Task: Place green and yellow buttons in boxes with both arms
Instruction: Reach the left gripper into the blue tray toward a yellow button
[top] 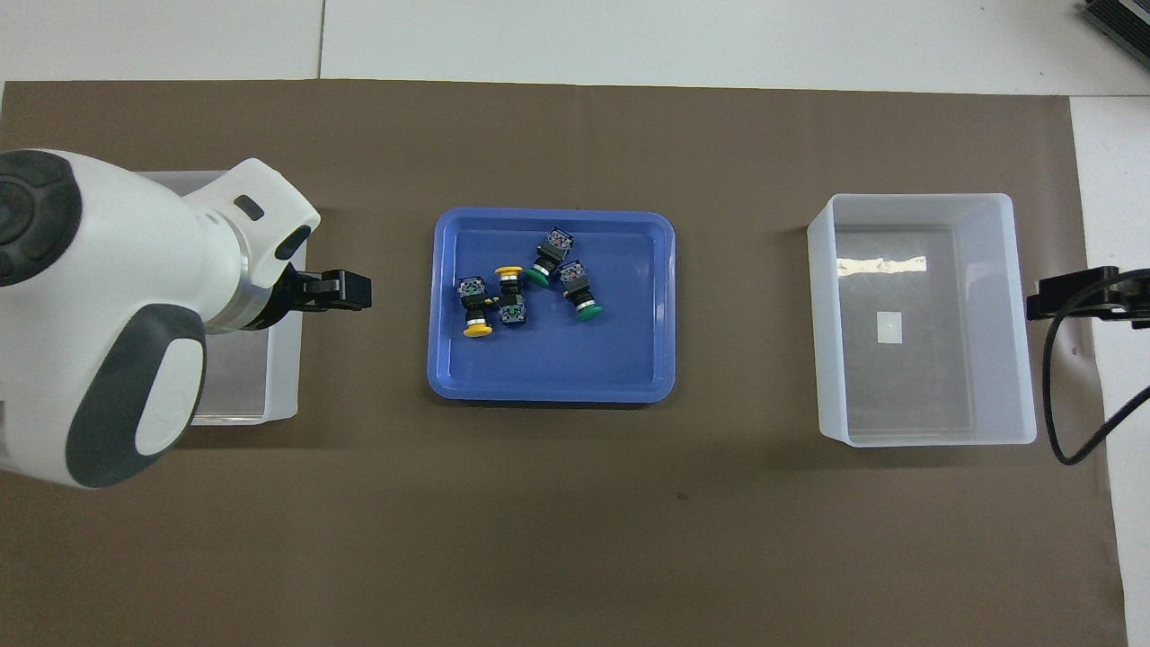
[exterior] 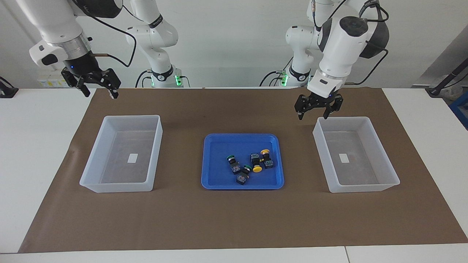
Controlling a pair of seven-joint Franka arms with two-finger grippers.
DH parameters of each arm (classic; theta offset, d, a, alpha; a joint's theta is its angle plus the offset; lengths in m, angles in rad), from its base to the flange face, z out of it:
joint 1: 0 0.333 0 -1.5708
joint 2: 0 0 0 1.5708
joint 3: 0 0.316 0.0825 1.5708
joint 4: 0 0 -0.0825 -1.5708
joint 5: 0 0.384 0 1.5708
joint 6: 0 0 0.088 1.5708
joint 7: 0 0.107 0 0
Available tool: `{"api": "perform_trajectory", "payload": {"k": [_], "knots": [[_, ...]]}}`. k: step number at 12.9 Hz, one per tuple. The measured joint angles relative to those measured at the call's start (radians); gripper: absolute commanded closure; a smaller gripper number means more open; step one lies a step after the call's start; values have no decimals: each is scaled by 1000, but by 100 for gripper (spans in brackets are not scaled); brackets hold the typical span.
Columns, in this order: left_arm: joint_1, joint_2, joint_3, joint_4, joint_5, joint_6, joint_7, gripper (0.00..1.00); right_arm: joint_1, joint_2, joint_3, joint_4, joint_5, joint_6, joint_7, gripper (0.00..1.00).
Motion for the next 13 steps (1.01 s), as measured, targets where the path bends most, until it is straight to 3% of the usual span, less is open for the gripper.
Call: {"api": "perform_trajectory", "payload": {"k": [8, 12, 13], "knots": [[-111, 227, -1, -58, -18, 389, -214, 0, 1, 0, 1, 0, 0, 0, 0, 0], [-142, 344, 0, -59, -18, 526, -262, 1, 1, 0, 1, 0, 0, 0, 0, 0], [-142, 357, 1, -59, -18, 540, -263, 5, 1, 0, 1, 0, 0, 0, 0, 0]]}}
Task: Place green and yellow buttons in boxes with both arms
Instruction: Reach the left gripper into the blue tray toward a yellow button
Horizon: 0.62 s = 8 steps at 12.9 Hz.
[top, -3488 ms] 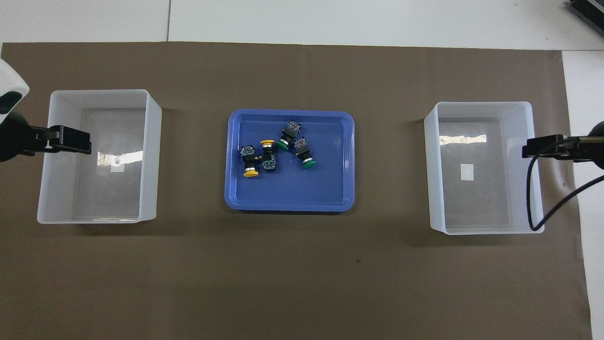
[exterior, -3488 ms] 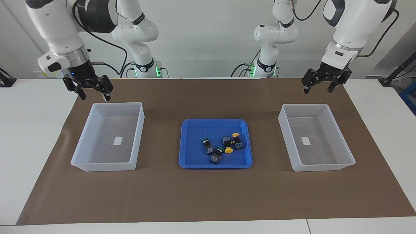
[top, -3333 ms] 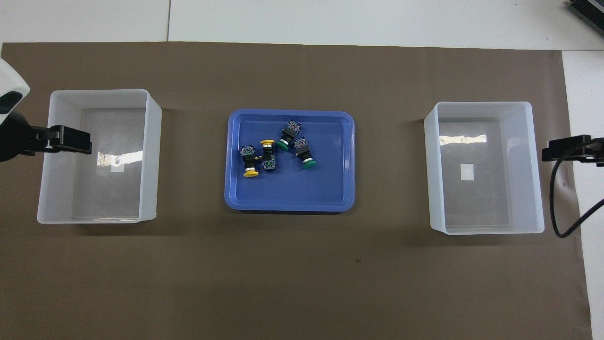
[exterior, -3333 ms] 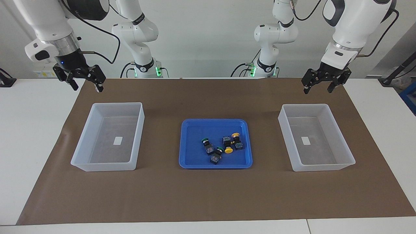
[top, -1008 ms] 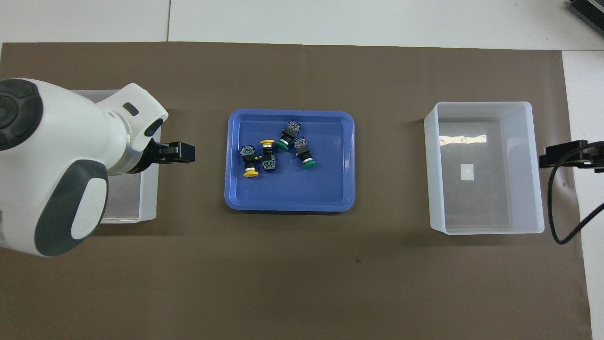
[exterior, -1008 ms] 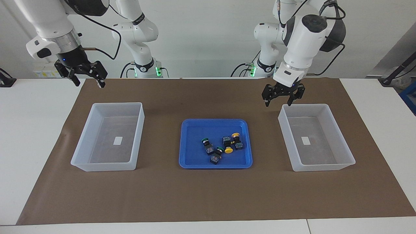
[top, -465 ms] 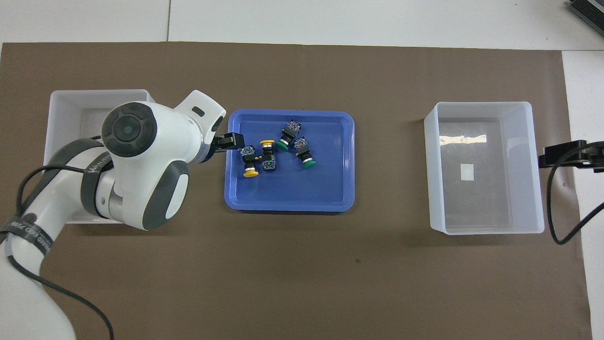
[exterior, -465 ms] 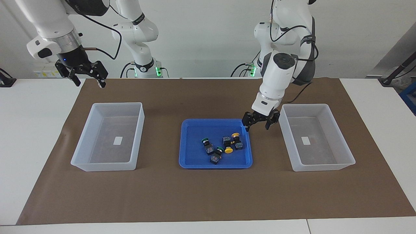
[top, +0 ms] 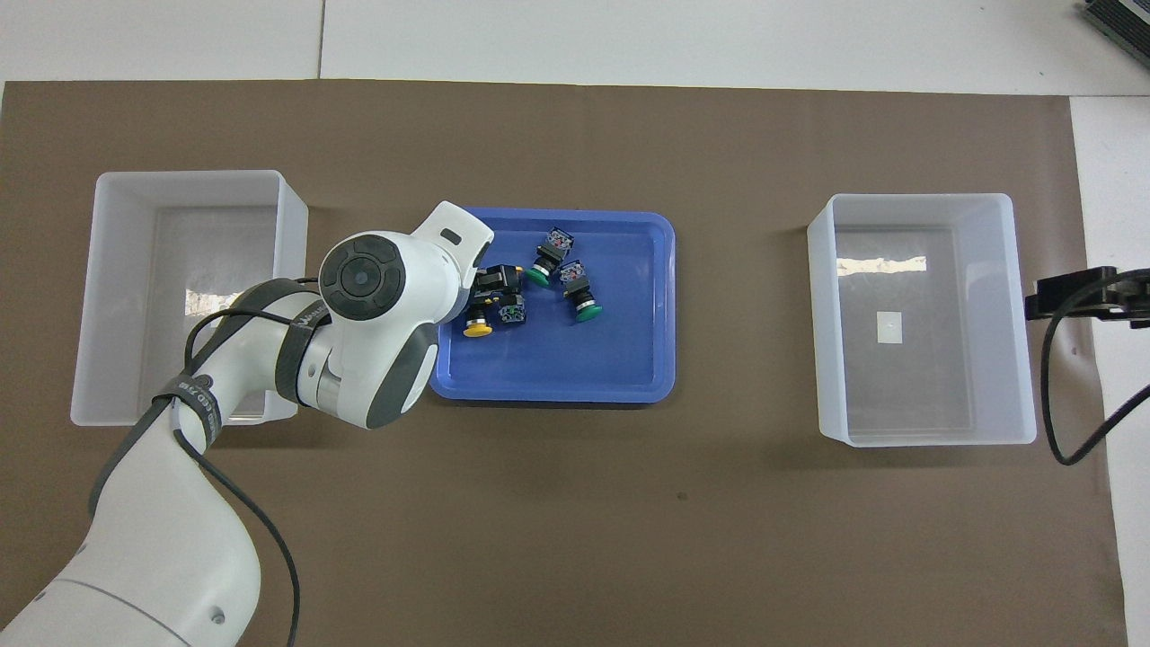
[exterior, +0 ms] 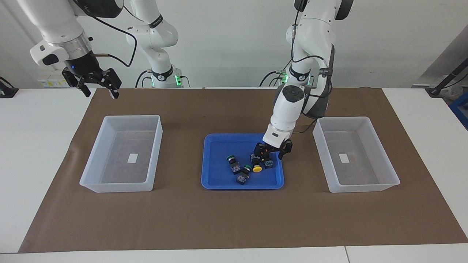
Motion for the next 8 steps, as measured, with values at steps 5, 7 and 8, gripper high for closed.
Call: {"api": "perform_trajectory", "payload": {"k": [5, 7, 8], "knots": [[0, 5, 5, 0, 0, 7, -2, 33, 0, 0, 0, 0, 0, 0, 0, 0], [0, 13, 2, 0, 0, 15, -2, 50, 0, 0, 0, 0, 0, 0, 0, 0], [-1, 17, 2, 0, 0, 16, -2, 56, 0, 0, 0, 0, 0, 0, 0, 0]]}}
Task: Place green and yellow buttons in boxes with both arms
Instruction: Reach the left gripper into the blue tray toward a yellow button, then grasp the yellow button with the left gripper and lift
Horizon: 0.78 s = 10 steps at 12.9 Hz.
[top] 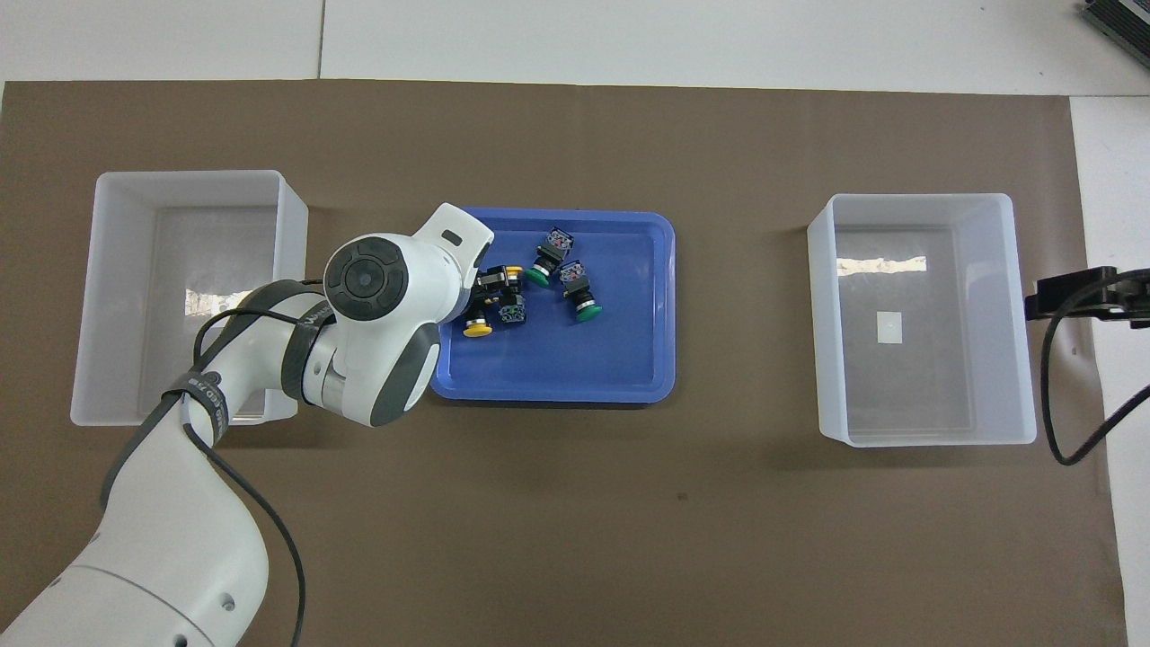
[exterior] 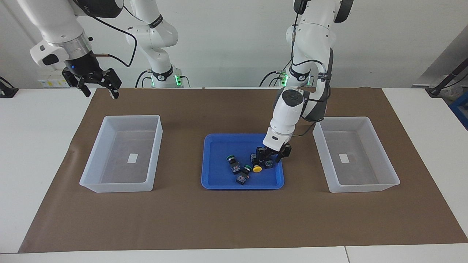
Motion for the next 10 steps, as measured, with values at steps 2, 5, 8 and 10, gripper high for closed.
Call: {"api": "perform_trajectory", "payload": {"k": [2, 5, 8, 10], "knots": [[-2, 9, -1, -2, 0, 2, 0, 74, 0, 0, 0, 0, 0, 0, 0, 0], [-2, 10, -1, -4, 0, 9, 0, 100, 0, 0, 0, 0, 0, 0, 0, 0], [-2, 10, -1, -4, 0, 9, 0, 100, 0, 0, 0, 0, 0, 0, 0, 0], [-2, 10, -1, -3, 0, 8, 0, 100, 0, 0, 0, 0, 0, 0, 0, 0]]}}
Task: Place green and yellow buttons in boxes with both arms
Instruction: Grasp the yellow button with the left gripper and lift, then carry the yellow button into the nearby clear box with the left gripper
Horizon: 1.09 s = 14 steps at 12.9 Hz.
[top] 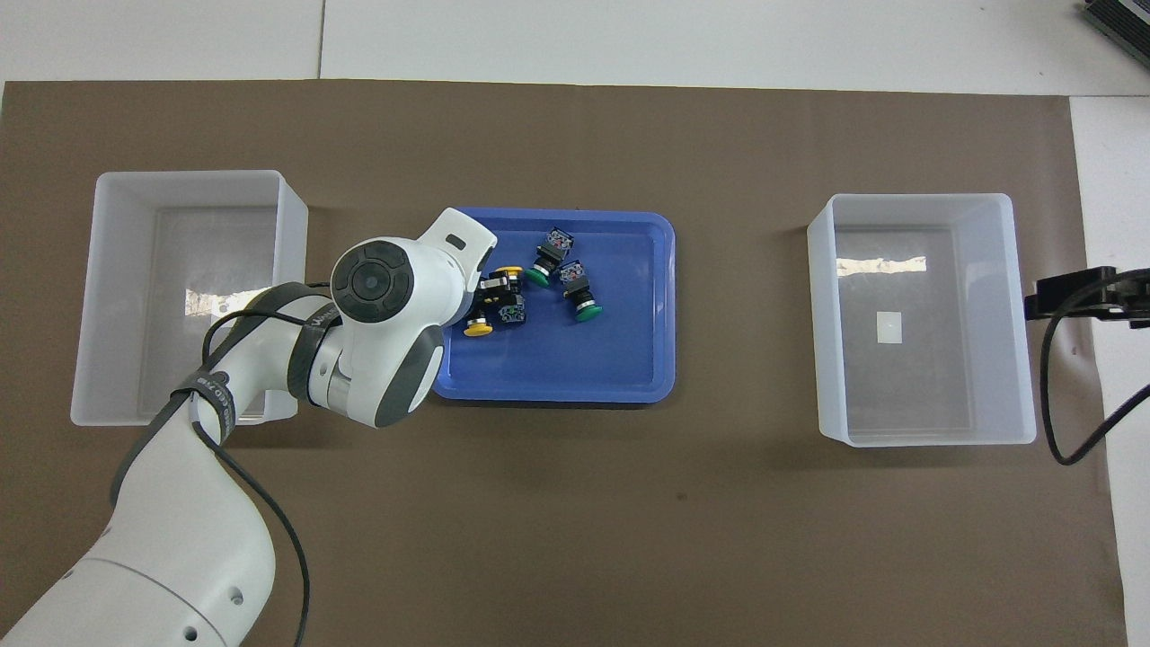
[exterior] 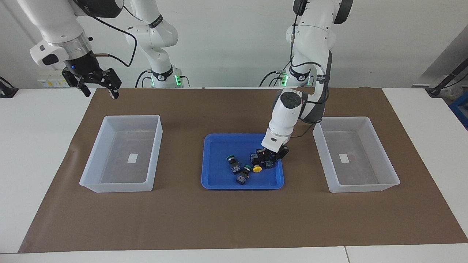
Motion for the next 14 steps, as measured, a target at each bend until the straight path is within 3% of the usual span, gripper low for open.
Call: {"api": "perform_trajectory", "payload": {"k": [3, 7, 10, 14], "knots": [[0, 0, 3, 43, 0, -65, 0, 100, 0, 0, 0, 0, 0, 0, 0, 0], [30, -27, 24, 223, 0, -296, -2, 100, 0, 0, 0, 0, 0, 0, 0, 0], [136, -76, 32, 347, 0, -494, 7, 100, 0, 0, 0, 0, 0, 0, 0, 0], [314, -83, 35, 385, 0, -548, 207, 100, 0, -2, 0, 0, 0, -11, 0, 0]]}}
